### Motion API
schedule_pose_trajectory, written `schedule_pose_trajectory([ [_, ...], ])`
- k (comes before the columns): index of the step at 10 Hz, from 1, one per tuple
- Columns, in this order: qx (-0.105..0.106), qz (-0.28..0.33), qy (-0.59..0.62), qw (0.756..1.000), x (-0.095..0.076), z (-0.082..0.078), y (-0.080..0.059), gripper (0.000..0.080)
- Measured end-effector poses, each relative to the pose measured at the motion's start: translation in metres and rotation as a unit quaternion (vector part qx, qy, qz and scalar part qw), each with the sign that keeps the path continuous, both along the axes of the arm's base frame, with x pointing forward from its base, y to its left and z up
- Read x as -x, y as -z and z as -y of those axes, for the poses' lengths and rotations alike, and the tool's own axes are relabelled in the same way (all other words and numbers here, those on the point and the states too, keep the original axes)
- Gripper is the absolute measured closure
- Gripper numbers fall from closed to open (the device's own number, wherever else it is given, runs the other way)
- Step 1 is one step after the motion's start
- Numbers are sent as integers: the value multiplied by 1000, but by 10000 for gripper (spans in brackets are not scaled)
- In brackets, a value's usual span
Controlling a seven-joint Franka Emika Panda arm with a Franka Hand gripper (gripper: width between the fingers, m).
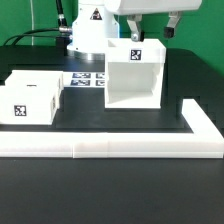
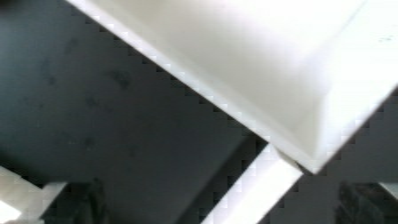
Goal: Assemble drawer
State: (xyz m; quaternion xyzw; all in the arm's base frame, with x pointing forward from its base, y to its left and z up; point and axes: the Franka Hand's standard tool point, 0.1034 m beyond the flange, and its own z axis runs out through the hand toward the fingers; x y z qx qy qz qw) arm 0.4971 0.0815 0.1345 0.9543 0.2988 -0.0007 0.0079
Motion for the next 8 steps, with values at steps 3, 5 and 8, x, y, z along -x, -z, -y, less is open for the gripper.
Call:
schedule_pose_trajectory([
  [3,-1,8,72,997,8,-3,0,150],
  [5,4,-2,144,990,35,-14,7,150],
  [8,-3,-3,191,982,50,-23,19,150],
])
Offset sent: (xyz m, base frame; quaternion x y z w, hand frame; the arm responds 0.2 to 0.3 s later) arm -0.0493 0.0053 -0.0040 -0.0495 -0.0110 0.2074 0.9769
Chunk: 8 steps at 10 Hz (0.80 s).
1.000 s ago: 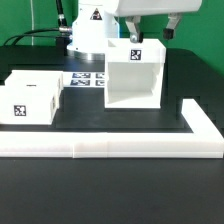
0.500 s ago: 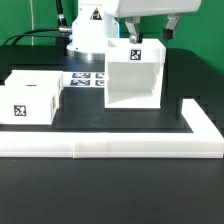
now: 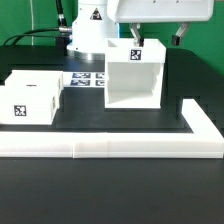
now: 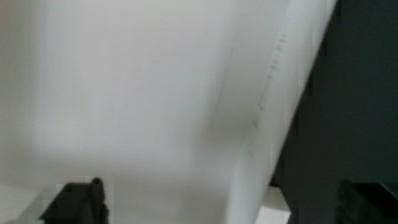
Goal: Assemble drawer
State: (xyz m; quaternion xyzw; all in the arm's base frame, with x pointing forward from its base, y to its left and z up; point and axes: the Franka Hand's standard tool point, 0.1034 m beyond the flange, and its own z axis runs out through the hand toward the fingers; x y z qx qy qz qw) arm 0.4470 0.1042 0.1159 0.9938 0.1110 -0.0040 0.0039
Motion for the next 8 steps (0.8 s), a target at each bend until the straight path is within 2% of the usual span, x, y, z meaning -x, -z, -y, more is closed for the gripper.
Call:
schedule_pose_trajectory([
  [2,-1,0,6,1000,0,0,0,150],
  [3,-14,-3,74,997,3,2,1,150],
  [5,-13,-10,134,991,19,-4,11,150],
  [8,-13,-12,140,990,25,-6,19,150],
])
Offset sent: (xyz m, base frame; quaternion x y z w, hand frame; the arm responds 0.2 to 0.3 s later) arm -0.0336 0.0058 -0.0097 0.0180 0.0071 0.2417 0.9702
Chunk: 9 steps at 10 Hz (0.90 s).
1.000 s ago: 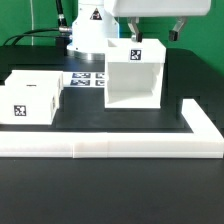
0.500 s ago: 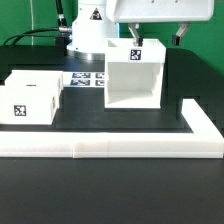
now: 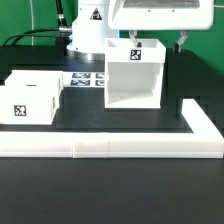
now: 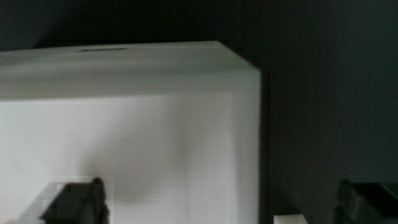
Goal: Assemble drawer
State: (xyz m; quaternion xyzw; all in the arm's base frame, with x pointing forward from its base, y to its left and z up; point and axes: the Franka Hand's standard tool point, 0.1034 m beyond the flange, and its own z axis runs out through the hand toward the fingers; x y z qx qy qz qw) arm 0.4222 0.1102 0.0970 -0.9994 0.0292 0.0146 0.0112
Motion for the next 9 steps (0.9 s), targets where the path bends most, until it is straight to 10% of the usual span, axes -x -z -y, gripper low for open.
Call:
schedule_pose_trajectory([
  [3,0,1,-4,1000,-1,-3,-1,387],
  [5,0,1,-5,1000,-1,-3,-1,703],
  [9,-1,1,-5,1000,-1,-3,-1,763],
])
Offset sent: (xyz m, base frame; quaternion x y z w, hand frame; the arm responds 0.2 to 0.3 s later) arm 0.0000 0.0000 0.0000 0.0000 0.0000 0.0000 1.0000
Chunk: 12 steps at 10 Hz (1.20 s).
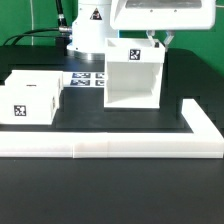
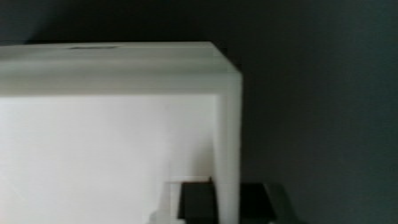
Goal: Assemble drawer
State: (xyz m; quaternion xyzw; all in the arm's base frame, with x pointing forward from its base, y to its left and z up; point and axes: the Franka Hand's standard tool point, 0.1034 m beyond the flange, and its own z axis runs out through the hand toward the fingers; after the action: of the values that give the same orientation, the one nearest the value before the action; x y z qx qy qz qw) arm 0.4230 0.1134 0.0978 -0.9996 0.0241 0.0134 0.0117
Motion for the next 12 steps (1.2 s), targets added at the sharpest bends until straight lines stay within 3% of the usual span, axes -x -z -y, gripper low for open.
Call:
schedule_pose_trajectory([
  [4,0,0,-3,1000,-4,0,0,763],
  [8,-11,25,-6,1000,-81,0,-1,762],
  [12,-17,68,-22,997,-154,13,-1,762],
])
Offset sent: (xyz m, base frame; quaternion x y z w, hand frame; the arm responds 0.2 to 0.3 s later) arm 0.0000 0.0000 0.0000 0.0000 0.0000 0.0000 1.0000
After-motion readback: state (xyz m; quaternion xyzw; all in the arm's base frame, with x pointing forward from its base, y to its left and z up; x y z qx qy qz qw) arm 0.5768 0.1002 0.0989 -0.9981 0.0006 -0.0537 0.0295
